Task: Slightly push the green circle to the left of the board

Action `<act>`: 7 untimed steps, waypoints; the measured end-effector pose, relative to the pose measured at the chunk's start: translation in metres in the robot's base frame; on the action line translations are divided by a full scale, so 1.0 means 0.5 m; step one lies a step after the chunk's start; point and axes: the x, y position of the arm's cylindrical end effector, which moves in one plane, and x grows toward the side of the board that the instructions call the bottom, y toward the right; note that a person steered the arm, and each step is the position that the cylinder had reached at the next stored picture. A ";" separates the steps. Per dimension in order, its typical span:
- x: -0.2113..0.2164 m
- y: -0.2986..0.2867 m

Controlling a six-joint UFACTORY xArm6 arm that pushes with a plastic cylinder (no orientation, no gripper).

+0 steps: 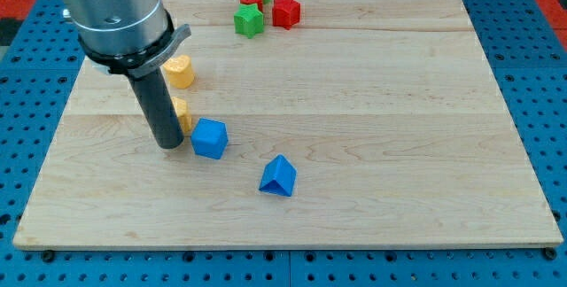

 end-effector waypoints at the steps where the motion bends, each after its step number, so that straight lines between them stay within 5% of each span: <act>1: -0.128 -0.004; 2: -0.167 -0.015; 3: -0.144 0.097; 5: -0.263 0.258; 7: -0.537 0.504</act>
